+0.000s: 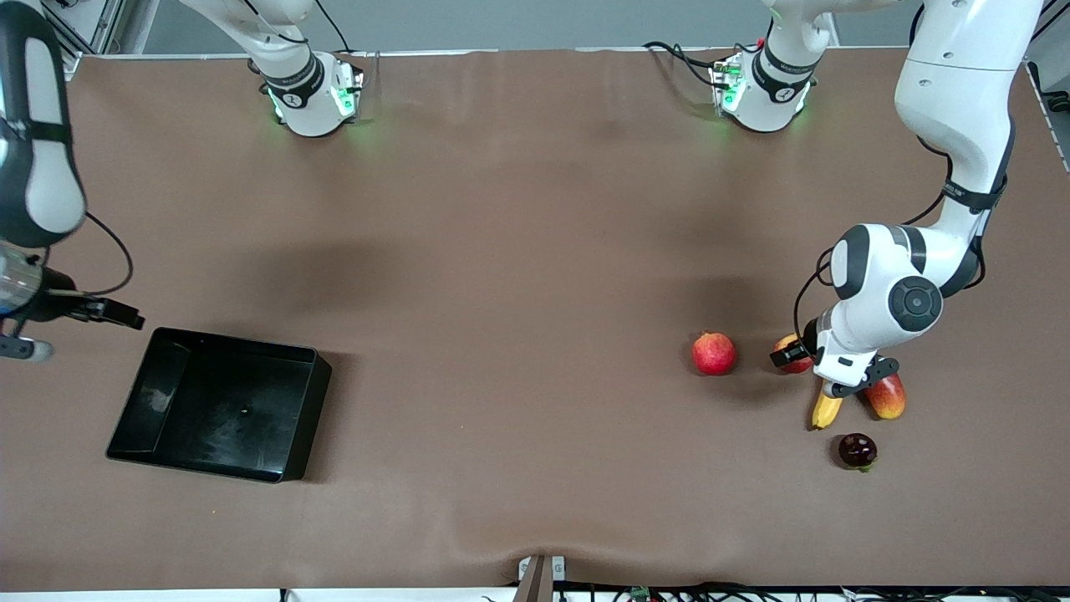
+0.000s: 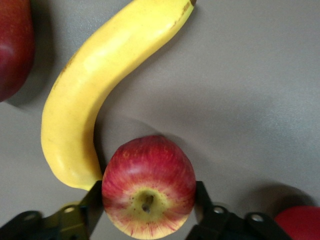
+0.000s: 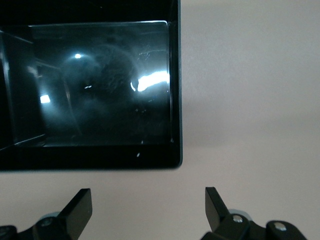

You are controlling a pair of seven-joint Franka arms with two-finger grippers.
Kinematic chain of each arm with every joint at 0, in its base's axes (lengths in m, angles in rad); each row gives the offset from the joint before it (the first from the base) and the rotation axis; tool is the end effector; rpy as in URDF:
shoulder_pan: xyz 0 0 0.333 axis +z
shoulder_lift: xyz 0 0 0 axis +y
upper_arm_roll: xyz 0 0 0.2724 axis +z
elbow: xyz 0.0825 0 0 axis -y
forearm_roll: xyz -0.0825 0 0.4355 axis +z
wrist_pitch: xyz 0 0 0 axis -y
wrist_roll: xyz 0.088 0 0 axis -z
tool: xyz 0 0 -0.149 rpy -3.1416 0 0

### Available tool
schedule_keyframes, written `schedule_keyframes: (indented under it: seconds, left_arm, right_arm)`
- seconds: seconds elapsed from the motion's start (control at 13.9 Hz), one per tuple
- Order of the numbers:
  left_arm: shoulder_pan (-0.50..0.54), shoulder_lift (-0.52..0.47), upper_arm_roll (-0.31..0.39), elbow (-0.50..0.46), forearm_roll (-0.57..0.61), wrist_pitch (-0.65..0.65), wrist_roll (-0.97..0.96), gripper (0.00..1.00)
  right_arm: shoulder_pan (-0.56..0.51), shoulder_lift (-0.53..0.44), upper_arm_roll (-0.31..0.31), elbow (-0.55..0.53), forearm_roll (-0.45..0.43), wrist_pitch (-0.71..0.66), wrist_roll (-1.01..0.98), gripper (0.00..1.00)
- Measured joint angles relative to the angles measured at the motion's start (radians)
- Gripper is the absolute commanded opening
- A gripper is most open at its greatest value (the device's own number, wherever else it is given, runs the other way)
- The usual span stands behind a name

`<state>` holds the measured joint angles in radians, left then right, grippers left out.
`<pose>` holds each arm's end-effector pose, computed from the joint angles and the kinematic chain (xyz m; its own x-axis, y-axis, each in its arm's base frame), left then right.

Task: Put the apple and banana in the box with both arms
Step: 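Grasp the small red apple with the left gripper while the right gripper reaches the tray, then lift the apple with the left gripper while the right gripper grips the tray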

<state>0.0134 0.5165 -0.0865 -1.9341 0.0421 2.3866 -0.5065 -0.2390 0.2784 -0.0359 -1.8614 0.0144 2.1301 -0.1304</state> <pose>0.6244 -0.0473 0.0930 0.9145 0.3999 -0.0613 0.3997 -0.9165 -0.0160 0.6280 -0.1758 0.2574 0.9886 -0.1503 -0.0091 -0.1503 -0.9886 -0.0035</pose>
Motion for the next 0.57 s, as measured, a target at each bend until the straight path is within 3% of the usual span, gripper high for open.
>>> schedule_keyframes:
  seconds: [0.36, 0.57]
  left_arm:
    - [-0.003, -0.021, -0.003, 0.044, 0.000, -0.001, 0.001, 0.00]
    - [-0.018, -0.091, -0.012, 0.119, 0.005, -0.116, 0.002, 0.00]
  right_arm:
    - [-0.049, 0.140, -0.002, -0.012, 0.001, 0.159, -0.091, 1.00]
    - [-0.051, 0.169, 0.003, -0.010, 0.004, 0.188, -0.093, 1.00]
